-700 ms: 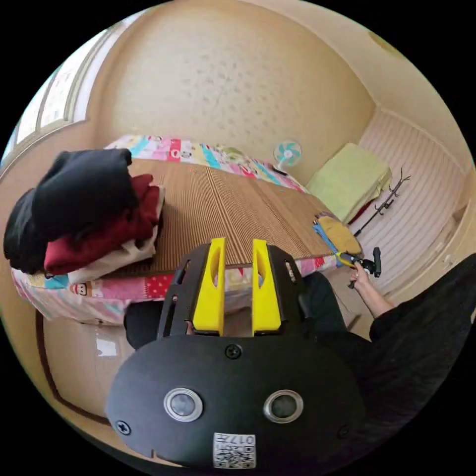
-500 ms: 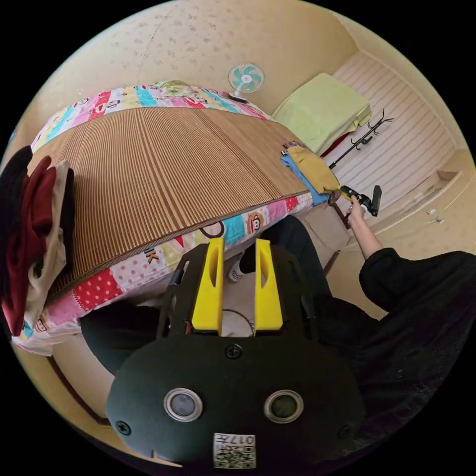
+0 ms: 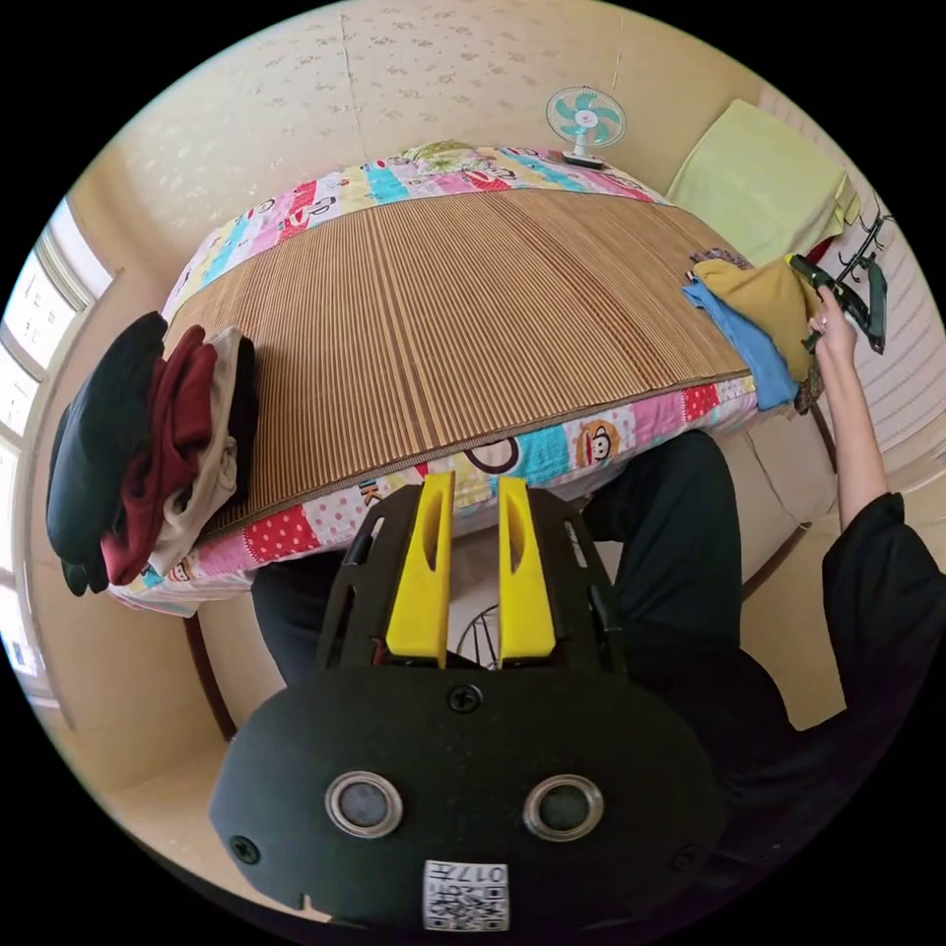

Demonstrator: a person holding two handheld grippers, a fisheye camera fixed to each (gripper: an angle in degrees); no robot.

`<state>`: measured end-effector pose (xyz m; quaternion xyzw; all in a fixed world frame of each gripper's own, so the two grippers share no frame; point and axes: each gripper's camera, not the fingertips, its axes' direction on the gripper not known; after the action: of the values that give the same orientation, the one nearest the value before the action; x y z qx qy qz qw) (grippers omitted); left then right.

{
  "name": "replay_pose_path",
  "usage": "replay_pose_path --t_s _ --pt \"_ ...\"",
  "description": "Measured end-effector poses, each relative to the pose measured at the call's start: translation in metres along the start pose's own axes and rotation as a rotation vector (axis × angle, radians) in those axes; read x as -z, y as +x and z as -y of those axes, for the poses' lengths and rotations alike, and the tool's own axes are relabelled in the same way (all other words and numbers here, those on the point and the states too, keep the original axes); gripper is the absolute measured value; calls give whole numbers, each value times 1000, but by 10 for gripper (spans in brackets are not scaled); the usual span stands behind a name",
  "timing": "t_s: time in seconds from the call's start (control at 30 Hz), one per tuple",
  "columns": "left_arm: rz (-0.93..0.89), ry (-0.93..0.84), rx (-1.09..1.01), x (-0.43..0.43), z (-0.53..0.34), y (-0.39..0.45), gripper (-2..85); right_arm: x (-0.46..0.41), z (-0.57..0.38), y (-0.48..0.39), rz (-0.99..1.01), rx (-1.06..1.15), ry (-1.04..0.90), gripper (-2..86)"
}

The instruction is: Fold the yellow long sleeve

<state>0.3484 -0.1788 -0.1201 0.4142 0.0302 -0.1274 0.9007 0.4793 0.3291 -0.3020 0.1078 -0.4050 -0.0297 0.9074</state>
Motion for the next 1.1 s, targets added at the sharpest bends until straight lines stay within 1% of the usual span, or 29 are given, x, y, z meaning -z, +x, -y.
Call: replay_pose_path --t_s 0.07,0.1,0.17,0.2,0.23,0.27,0.33,0.4,0.47,0.53,0.6,0.63,0.67,0.7,0.8,0.83,0.87,0.9,0.93,0.97,1.03,1.1 --pt "-5 -11 15 -5 4 -4 57 -4 -10 -68 237 118 -39 15" --pt "-23 -17 26 -8 5 -7 54 -5 -17 -87 288 173 -55 15" --pt "-56 -26 43 -14 7 -13 53 -5 -68 -171 470 493 -130 16" --pt "-73 -31 54 -18 7 -17 53 -6 -86 -191 519 570 -162 16" --pt "-80 -35 59 -20 7 -20 55 -10 -124 -224 605 684 -244 16" --pt "-93 -46 66 -24 7 -24 58 -18 -161 -248 637 732 -334 17" --pt "-115 -64 75 -30 7 -31 64 -32 -208 -263 616 702 -432 21" --pt "-147 -67 89 -32 6 -42 65 -32 -233 -257 632 622 -447 28" --pt "-147 -61 99 -33 4 -51 65 -18 -233 -237 627 526 -339 47" --pt "-146 -70 107 -39 2 -59 65 -16 -223 -229 573 521 -246 64" --pt "-194 -100 120 -53 3 -69 67 -38 -216 -227 478 508 -253 77" --pt "-216 -106 123 -56 3 -71 67 -67 -217 -228 445 514 -342 76" --pt "-259 -107 126 -61 4 -74 74 -103 -228 -232 445 543 -511 69" --pt "-299 -96 126 -64 6 -77 79 -116 -235 -232 452 555 -580 61" --pt "-349 -63 125 -62 8 -87 88 -84 -250 -213 598 555 -530 38" --pt "-349 -51 124 -60 8 -90 88 -58 -259 -204 704 562 -522 35" --pt "-344 -25 121 -55 7 -97 89 -30 -275 -196 854 573 -509 32" --pt "-337 0 126 -51 6 -106 89 -19 -286 -195 920 595 -518 31" --pt "-334 12 131 -50 5 -111 89 -4 -311 -198 992 678 -580 28" --pt "-331 33 145 -48 5 -122 90 1 -337 -202 983 754 -673 25" --pt "-334 50 166 -49 8 -139 93 4 -361 -201 977 816 -762 20" --pt "-358 36 204 -58 18 -161 99 7 -355 -188 996 777 -712 23"
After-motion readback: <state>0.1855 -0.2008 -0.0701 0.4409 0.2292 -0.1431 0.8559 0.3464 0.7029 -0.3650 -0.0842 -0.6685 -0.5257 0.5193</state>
